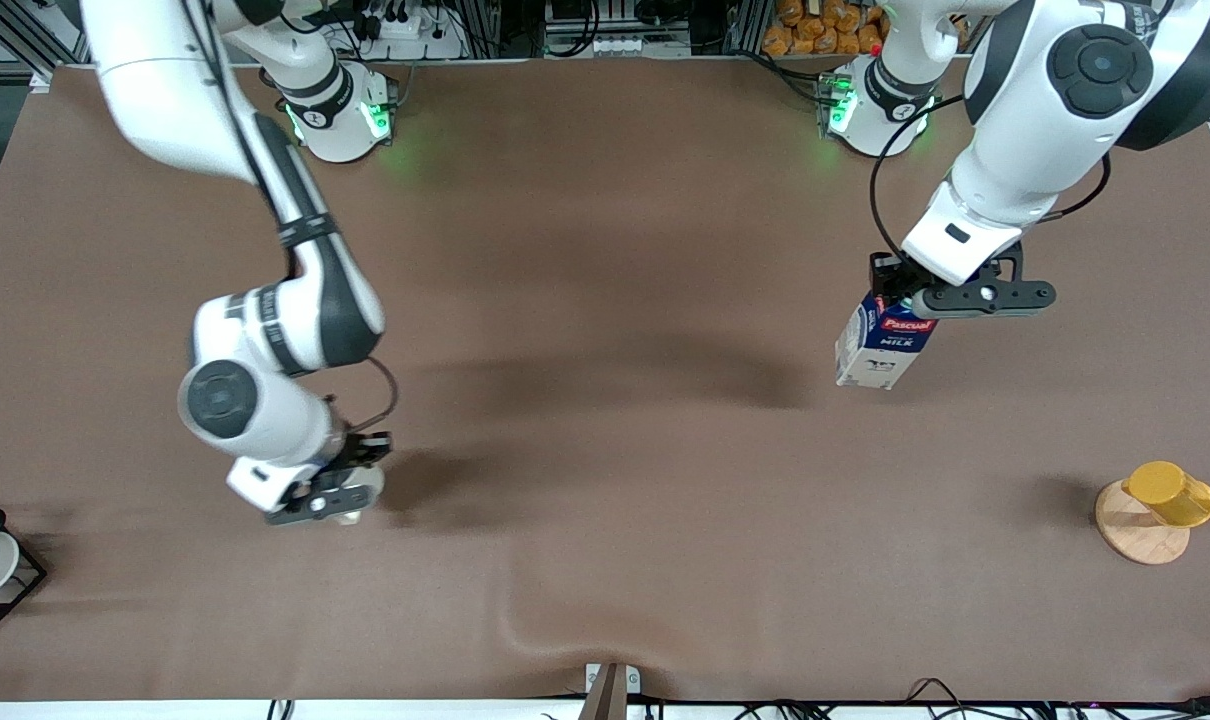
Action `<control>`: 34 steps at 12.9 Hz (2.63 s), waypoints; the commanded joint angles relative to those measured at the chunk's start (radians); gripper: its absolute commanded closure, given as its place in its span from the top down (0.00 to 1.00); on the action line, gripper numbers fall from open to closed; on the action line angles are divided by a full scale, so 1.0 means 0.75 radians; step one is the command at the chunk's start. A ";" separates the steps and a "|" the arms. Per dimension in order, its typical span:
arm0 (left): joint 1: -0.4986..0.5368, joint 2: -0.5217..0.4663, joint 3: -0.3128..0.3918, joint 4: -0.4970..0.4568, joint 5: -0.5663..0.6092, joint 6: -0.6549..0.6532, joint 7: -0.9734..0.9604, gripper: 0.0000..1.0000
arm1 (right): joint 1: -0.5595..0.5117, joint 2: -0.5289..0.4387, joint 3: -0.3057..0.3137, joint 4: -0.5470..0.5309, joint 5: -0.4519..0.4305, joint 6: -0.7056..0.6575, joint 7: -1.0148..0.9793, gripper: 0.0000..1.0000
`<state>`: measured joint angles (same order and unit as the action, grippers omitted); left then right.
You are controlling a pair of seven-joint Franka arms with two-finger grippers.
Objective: Place milk next to cup
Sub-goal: 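Lift the milk carton with the left gripper while the right gripper grasps the mug, then carry the carton and mug toward each other at the table middle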
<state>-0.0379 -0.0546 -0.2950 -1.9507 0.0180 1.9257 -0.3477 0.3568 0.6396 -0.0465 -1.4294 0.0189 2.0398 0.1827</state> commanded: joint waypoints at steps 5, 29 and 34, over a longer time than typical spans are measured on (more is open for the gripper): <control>0.008 -0.013 -0.026 -0.011 -0.018 -0.042 -0.031 0.38 | 0.283 0.178 -0.016 0.202 0.097 0.001 0.784 0.00; -0.215 0.459 -0.310 0.287 0.007 -0.023 -0.620 0.44 | 0.437 0.280 0.009 0.251 0.374 0.068 1.340 0.35; -0.240 0.531 -0.310 0.355 0.011 -0.023 -0.663 0.44 | 0.432 0.225 0.001 0.255 0.331 0.027 1.333 1.00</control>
<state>-0.2084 0.3112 -0.5246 -1.7303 -0.0022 1.9166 -0.8144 0.6908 0.8364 -0.0471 -1.2477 0.2762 2.0989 1.1775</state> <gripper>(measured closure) 0.555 0.480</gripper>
